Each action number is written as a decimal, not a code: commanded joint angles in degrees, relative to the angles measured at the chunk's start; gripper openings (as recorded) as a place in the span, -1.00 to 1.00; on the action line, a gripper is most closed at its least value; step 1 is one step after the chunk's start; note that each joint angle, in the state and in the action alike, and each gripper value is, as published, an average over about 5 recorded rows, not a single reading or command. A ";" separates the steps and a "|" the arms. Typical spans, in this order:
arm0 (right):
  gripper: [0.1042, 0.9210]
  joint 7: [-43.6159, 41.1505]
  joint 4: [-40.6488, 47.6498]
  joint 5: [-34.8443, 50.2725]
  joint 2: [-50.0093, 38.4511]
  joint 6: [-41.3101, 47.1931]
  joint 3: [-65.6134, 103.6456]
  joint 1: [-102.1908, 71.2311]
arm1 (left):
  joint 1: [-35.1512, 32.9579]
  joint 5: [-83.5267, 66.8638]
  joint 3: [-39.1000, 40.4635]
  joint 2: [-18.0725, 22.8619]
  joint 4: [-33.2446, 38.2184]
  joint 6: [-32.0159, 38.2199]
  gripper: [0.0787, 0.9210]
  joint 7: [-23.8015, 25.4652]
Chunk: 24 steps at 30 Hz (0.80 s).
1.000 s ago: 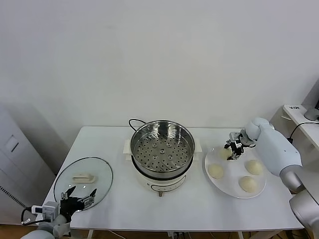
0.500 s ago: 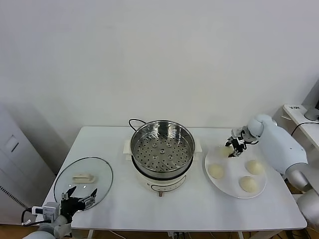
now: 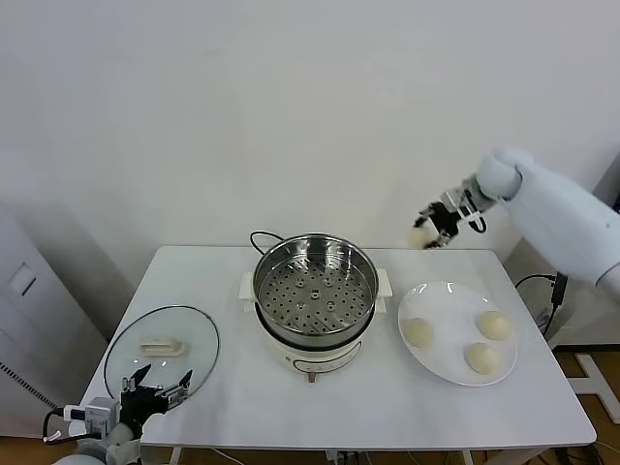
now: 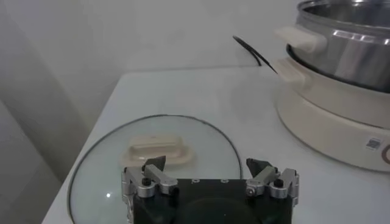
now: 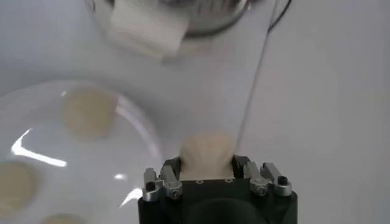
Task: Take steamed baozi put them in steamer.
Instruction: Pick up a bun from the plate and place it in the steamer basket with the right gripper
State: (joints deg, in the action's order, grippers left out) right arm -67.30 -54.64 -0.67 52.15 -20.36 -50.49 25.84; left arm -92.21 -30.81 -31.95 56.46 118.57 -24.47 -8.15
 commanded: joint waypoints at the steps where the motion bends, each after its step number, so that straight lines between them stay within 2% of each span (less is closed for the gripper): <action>1: 0.05 -1.67 -2.83 8.61 8.25 -13.64 -9.04 10.71 | -0.32 0.52 0.03 0.13 0.44 -0.14 0.77 -0.06; 10: 0.05 -4.58 -0.10 1.79 19.12 -28.57 -6.62 7.46 | -0.64 1.06 -0.04 0.40 0.52 -0.12 0.77 -0.07; 24: 0.06 -6.25 0.41 -21.99 24.07 -29.64 0.67 -3.91 | -1.42 1.50 -0.23 0.69 0.64 0.14 0.77 0.00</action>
State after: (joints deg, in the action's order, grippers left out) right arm -72.59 -54.45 -10.72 72.21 -45.75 -52.41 27.02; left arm -93.49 -29.46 -32.18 57.09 119.13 -24.36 -8.18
